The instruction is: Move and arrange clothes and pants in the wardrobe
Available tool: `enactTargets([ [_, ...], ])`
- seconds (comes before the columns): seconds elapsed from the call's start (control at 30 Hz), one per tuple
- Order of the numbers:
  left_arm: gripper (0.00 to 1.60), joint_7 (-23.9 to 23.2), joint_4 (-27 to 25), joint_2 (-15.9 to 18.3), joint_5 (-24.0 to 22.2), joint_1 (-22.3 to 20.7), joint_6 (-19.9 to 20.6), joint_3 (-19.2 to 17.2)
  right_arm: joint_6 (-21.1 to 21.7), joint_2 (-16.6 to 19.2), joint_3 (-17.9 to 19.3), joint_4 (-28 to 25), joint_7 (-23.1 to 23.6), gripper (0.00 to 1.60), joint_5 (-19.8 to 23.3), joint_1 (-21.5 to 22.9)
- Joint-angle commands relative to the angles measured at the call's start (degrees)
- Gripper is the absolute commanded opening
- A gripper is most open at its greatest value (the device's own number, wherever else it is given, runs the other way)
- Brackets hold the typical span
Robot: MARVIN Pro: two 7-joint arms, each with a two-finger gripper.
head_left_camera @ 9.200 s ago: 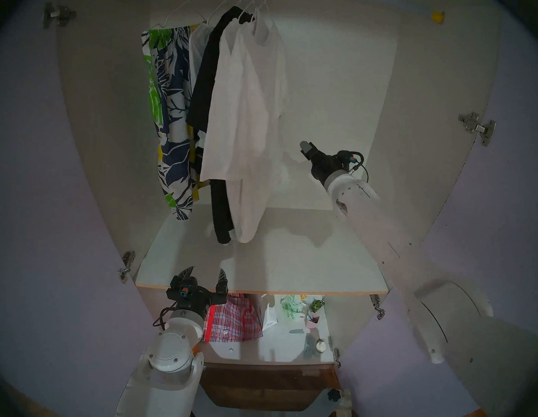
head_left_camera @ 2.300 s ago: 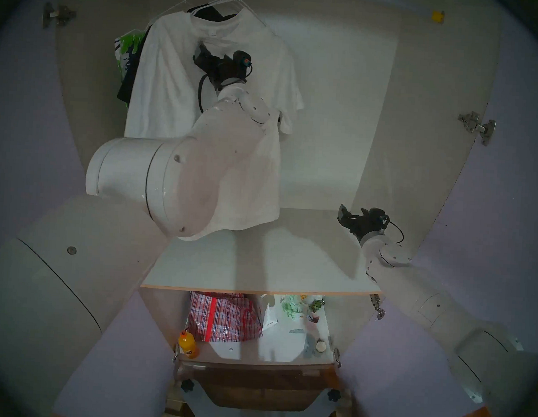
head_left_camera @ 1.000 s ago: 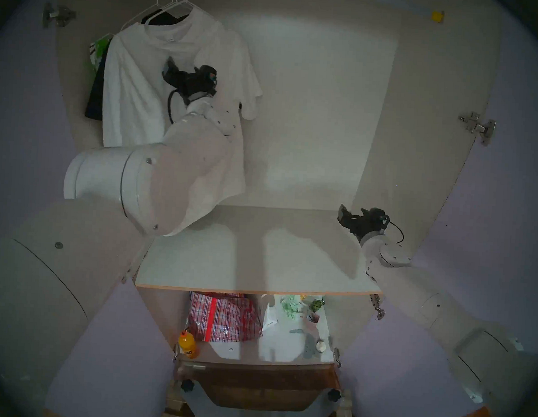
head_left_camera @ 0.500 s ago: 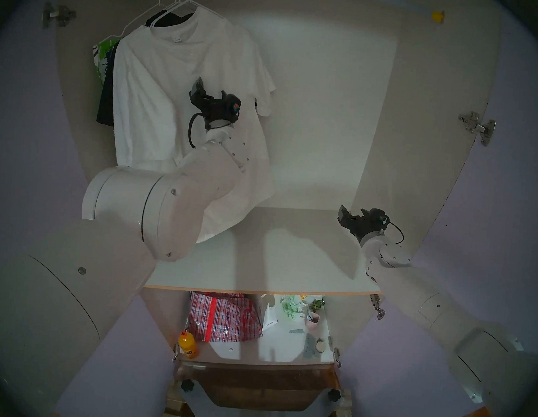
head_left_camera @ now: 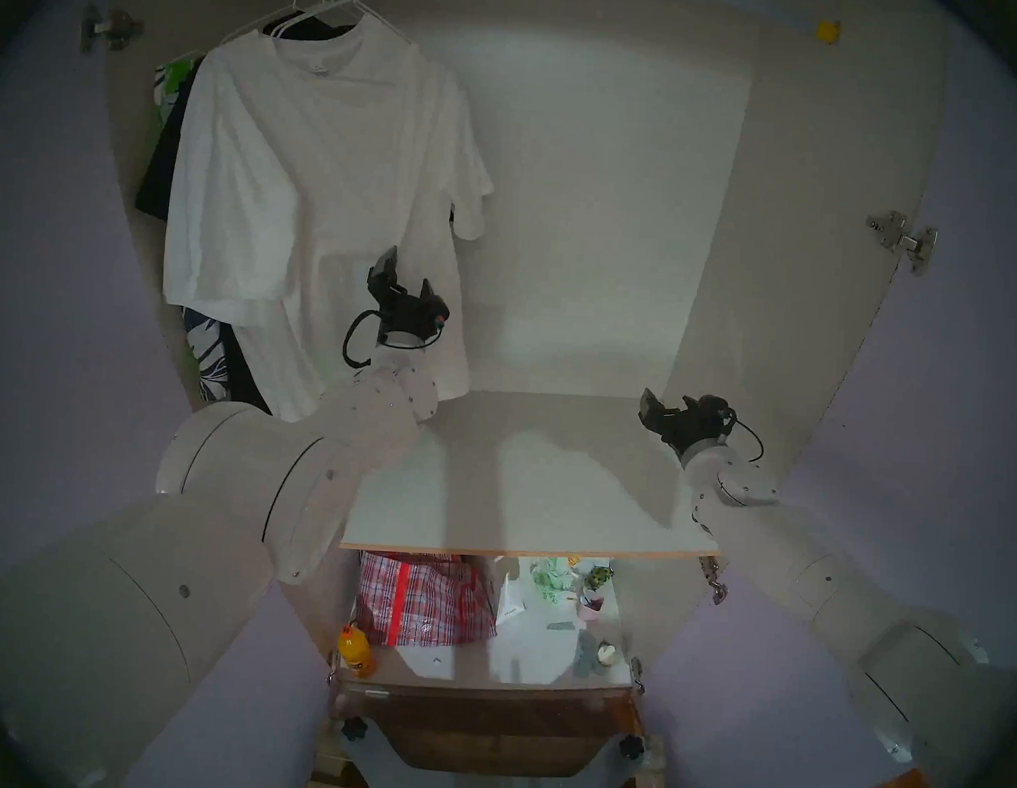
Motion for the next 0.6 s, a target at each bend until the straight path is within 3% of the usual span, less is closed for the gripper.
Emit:
enactTargets([
  [0.0,1.6,-0.8,-1.4,1.0,-0.5,-1.4,-3.4,-0.4,-0.3,-0.1,0.5,-0.8,0.1,1.6,-0.1,1.3],
  [0.57,1.6,-5.4,-1.1,-0.8,-2.3,6.9,-11.5,-2.2,-0.3,-0.1,0.5,-0.6,0.1,1.6,-0.1,1.2],
])
